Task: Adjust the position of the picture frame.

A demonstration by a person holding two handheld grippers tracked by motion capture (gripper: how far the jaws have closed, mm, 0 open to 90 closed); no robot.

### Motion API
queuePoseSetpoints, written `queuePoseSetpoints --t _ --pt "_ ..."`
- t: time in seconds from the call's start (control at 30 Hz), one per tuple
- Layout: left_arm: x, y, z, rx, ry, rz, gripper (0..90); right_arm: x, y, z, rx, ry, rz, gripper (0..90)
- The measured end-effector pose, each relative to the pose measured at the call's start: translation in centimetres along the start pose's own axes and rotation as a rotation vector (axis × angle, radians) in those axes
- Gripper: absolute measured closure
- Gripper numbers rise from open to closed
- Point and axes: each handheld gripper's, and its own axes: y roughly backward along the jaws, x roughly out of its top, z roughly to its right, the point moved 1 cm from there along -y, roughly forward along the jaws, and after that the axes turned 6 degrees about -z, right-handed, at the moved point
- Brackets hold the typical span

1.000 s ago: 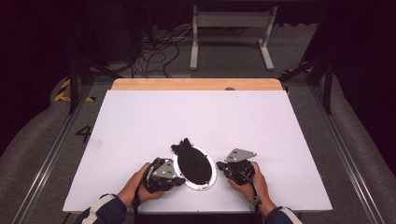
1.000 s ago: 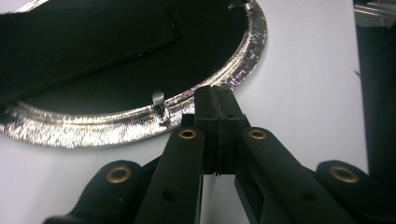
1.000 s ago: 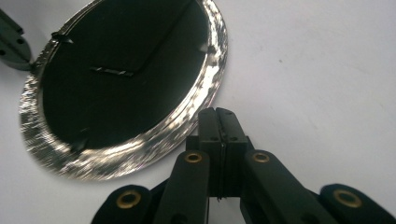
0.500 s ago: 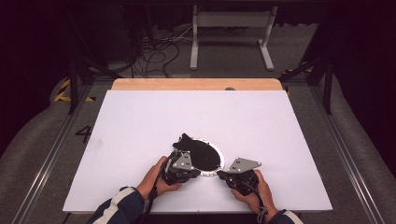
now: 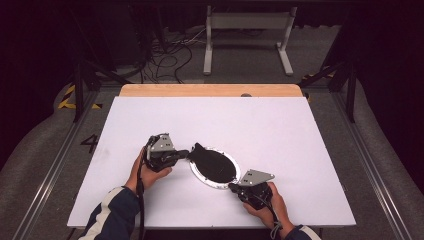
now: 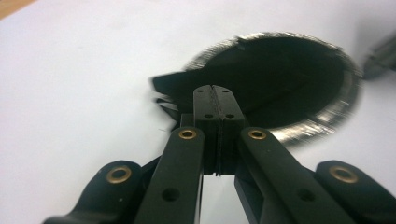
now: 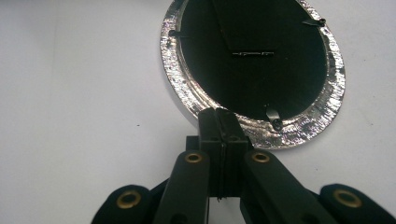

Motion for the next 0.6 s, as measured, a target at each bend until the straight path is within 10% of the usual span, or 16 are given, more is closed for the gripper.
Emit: queuePoseSetpoints --t 0.47,0.6 --pt "0.2 -3.7 -1.6 0.040 0.004 -0.104 90.0 0.1 -0.1 -0.5 -0.036 0.003 -0.002 90.0" --pt "0.5 -4.3 -2.5 -0.007 0.012 -0.157 89.7 0.0 0.0 -0.1 -0.062 -0.008 -0.008 90.0"
